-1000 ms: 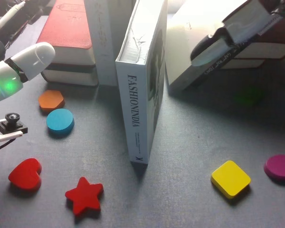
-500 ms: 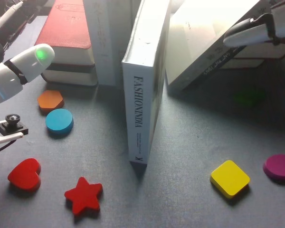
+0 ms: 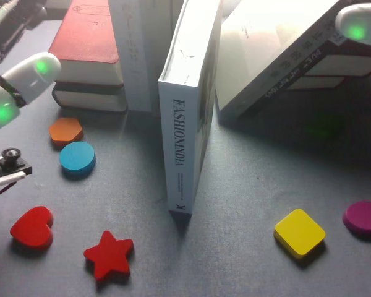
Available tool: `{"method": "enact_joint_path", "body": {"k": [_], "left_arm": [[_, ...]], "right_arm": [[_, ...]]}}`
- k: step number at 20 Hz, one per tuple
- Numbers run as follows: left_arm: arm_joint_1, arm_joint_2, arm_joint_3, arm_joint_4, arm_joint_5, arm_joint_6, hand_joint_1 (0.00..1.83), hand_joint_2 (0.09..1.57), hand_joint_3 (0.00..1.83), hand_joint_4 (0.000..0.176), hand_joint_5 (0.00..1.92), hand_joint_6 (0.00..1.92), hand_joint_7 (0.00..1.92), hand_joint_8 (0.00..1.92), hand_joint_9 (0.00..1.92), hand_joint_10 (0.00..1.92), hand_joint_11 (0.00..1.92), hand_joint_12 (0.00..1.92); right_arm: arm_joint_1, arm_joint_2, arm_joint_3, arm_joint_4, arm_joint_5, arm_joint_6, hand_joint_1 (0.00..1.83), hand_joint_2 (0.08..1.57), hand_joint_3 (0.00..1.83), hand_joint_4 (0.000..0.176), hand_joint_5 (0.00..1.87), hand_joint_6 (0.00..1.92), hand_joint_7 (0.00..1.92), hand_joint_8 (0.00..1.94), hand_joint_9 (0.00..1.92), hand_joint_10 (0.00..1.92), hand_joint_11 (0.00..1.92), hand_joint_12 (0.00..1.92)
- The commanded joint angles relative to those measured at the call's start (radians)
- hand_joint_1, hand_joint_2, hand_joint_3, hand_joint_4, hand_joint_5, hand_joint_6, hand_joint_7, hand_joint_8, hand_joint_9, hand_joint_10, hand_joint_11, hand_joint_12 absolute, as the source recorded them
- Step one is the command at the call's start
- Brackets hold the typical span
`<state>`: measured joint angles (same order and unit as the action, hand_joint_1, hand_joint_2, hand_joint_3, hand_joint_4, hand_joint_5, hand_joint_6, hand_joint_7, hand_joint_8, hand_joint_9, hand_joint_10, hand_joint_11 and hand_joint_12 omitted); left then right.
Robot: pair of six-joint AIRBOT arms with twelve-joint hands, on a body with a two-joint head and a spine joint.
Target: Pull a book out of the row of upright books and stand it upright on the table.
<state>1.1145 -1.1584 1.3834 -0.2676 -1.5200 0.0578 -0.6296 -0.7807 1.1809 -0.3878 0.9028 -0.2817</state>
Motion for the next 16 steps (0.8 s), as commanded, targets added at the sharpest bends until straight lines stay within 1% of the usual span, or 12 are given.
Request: {"method": "enact_joint_path", "body": {"k": [1, 3, 4, 6, 7, 9, 10, 11, 12, 14, 15, 16], "left_arm": [[0.000, 0.008, -0.003, -0.030, -0.143, -0.007, 0.37, 1.35, 0.00, 0.076, 0.05, 0.00, 0.00, 0.00, 0.00, 0.00, 0.00, 0.00], [0.008, 0.013, -0.007, -0.041, -0.161, -0.008, 0.37, 1.37, 0.01, 0.068, 0.00, 0.00, 0.00, 0.00, 0.00, 0.00, 0.00, 0.00], [0.011, 0.016, -0.009, -0.047, -0.171, -0.008, 0.41, 1.39, 0.01, 0.081, 0.00, 0.00, 0.00, 0.00, 0.00, 0.00, 0.00, 0.00], [0.017, 0.020, -0.012, -0.053, -0.188, -0.008, 0.46, 1.42, 0.01, 0.065, 0.00, 0.00, 0.00, 0.00, 0.00, 0.00, 0.01, 0.01], [0.018, 0.021, -0.012, -0.054, -0.195, -0.011, 0.44, 1.40, 0.00, 0.087, 0.00, 0.00, 0.00, 0.00, 0.00, 0.00, 0.03, 0.02], [0.019, 0.023, -0.017, -0.054, -0.210, -0.012, 0.33, 1.41, 0.00, 0.077, 0.00, 0.00, 0.00, 0.00, 0.02, 0.01, 0.00, 0.26], [0.019, 0.028, -0.026, -0.053, -0.212, -0.013, 0.36, 1.39, 0.00, 0.083, 0.00, 0.00, 0.00, 0.00, 0.07, 0.02, 0.00, 0.49], [0.019, 0.032, -0.030, -0.051, -0.213, -0.012, 0.34, 1.38, 0.00, 0.116, 0.00, 0.00, 0.00, 0.00, 0.07, 0.02, 0.00, 0.54], [0.019, 0.034, -0.032, -0.048, -0.213, -0.011, 0.34, 1.38, 0.00, 0.116, 0.00, 0.00, 0.00, 0.00, 0.07, 0.02, 0.00, 0.54], [0.015, 0.034, -0.036, -0.034, -0.213, -0.009, 0.29, 1.37, 0.00, 0.111, 0.00, 0.00, 0.00, 0.00, 0.03, 0.01, 0.00, 0.23], [0.011, 0.036, -0.039, -0.026, -0.213, -0.009, 0.31, 1.35, 0.00, 0.127, 0.00, 0.00, 0.00, 0.00, 0.02, 0.01, 0.00, 0.13], [0.006, 0.038, -0.043, -0.016, -0.213, -0.007, 0.31, 1.35, 0.00, 0.130, 0.00, 0.00, 0.00, 0.00, 0.00, 0.00, 0.00, 0.11]], "right_arm": [[-0.018, 0.012, -0.014, 0.096, 0.208, -0.012, 0.11, 1.31, 0.03, 0.000, 0.00, 0.00, 0.00, 0.00, 0.00, 0.00, 0.00, 0.00], [-0.082, 0.032, -0.041, 0.148, 0.281, -0.042, 0.13, 1.33, 0.03, 0.000, 0.00, 0.00, 0.00, 0.00, 0.00, 0.00, 0.00, 0.00], [-0.120, 0.040, -0.055, 0.186, 0.336, -0.062, 0.07, 1.35, 0.03, 0.000, 0.00, 0.00, 0.00, 0.00, 0.00, 0.00, 0.00, 0.00], [-0.188, 0.040, -0.067, 0.251, 0.426, -0.082, 0.03, 1.39, 0.03, 0.000, 0.00, 0.00, 0.00, 0.00, 0.00, 0.00, 0.00, 0.00], [-0.216, 0.036, -0.072, 0.279, 0.459, -0.089, 0.05, 1.40, 0.03, 0.000, 0.00, 0.00, 0.00, 0.00, 0.00, 0.00, 0.00, 0.00], [-0.284, 0.035, -0.089, 0.343, 0.544, -0.100, 0.03, 1.42, 0.03, 0.000, 0.00, 0.00, 0.00, 0.00, 0.00, 0.00, 0.00, 0.00], [-0.321, 0.036, -0.101, 0.376, 0.591, -0.102, 0.02, 1.40, 0.02, 0.000, 0.00, 0.00, 0.00, 0.00, 0.00, 0.00, 0.00, 0.00], [-0.342, 0.036, -0.108, 0.395, 0.618, -0.106, 0.01, 1.40, 0.01, 0.000, 0.00, 0.00, 0.00, 0.00, 0.00, 0.00, 0.00, 0.00], [-0.369, 0.036, -0.116, 0.418, 0.650, -0.116, 0.01, 1.40, 0.01, 0.000, 0.00, 0.00, 0.00, 0.00, 0.00, 0.00, 0.00, 0.00], [-0.419, 0.034, -0.134, 0.459, 0.709, -0.136, 0.08, 1.41, 0.01, 0.000, 0.00, 0.00, 0.00, 0.00, 0.00, 0.00, 0.00, 0.00], [-0.436, 0.034, -0.138, 0.470, 0.732, -0.137, 0.11, 1.40, 0.01, 0.000, 0.00, 0.00, 0.00, 0.00, 0.00, 0.00, 0.00, 0.00], [-0.454, 0.034, -0.143, 0.484, 0.754, -0.137, 0.11, 1.40, 0.01, 0.000, 0.00, 0.00, 0.00, 0.00, 0.00, 0.00, 0.00, 0.00]]}}
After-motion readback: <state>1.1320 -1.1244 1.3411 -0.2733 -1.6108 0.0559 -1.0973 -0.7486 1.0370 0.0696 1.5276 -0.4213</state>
